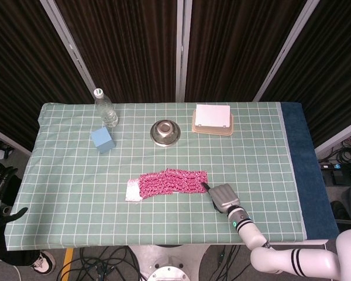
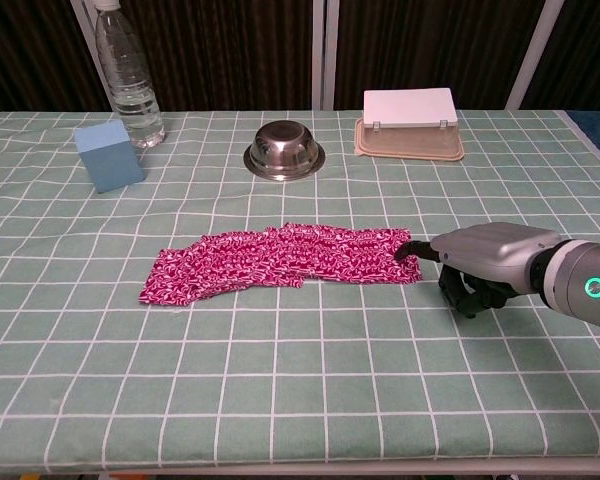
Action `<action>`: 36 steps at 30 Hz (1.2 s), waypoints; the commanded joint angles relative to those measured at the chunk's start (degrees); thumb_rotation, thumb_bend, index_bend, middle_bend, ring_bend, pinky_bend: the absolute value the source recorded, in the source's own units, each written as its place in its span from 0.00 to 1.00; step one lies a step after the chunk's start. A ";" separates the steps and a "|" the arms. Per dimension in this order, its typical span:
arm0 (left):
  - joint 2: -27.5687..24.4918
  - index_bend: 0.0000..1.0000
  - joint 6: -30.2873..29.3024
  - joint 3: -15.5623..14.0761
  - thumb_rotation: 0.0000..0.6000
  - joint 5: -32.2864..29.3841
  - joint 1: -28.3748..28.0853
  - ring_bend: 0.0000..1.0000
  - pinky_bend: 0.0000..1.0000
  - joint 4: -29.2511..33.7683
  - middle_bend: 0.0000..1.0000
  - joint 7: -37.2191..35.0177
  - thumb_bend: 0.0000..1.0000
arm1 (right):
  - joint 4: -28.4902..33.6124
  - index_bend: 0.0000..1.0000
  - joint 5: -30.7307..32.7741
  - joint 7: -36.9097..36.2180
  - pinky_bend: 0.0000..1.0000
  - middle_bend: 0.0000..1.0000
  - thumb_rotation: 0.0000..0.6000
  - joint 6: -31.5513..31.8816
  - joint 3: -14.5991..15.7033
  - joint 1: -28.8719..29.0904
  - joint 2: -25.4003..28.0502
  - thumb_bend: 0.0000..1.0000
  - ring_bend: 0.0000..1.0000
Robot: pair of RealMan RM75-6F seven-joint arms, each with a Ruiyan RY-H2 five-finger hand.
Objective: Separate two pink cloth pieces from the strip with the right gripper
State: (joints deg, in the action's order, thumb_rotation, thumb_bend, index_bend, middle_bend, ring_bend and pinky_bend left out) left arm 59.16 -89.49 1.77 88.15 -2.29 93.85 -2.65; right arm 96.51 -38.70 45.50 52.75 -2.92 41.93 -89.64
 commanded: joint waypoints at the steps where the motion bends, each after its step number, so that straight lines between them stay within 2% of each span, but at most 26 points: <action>1: 0.02 0.14 0.05 -0.01 1.00 0.05 -0.02 0.04 0.14 0.03 0.11 0.05 0.00 | 0.26 0.08 0.48 -0.22 0.73 0.89 1.00 0.75 0.69 0.20 0.49 1.00 0.87; 9: 0.16 0.14 0.36 0.01 1.00 0.17 -0.23 0.04 0.14 0.50 0.11 0.97 0.00 | 1.15 0.08 1.63 -2.06 0.73 0.89 1.00 2.13 2.57 -0.28 3.49 1.00 0.87; 19: 0.52 0.14 1.09 0.05 1.00 0.18 -0.68 0.04 0.14 1.06 0.11 2.25 0.00 | 1.49 0.09 2.01 -6.36 0.73 0.89 1.00 2.57 5.80 -2.91 10.27 1.00 0.87; 24: 0.63 0.14 1.33 0.11 1.00 0.12 -0.86 0.04 0.14 1.30 0.11 2.63 0.00 | 2.09 0.10 0.43 -9.59 0.73 0.89 1.00 2.70 5.37 -3.84 12.95 1.00 0.87; 30: 0.71 0.14 1.47 0.18 1.00 0.36 -1.13 0.04 0.14 1.77 0.11 3.35 0.00 | 4.13 0.10 -4.87 -11.63 0.73 0.89 1.00 2.78 4.28 -3.58 12.82 1.00 0.87; 36: 0.38 0.14 1.20 0.26 1.00 0.04 -0.93 0.04 0.14 1.95 0.11 3.23 0.00 | 3.36 0.10 -1.78 -7.70 0.73 0.89 1.00 0.87 3.75 -0.26 8.69 1.00 0.87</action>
State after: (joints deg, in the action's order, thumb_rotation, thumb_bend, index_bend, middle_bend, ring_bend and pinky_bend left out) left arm 59.54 -88.29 2.04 88.21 -3.23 95.80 0.58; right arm 100.25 -41.84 36.55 54.27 1.10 40.57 -79.68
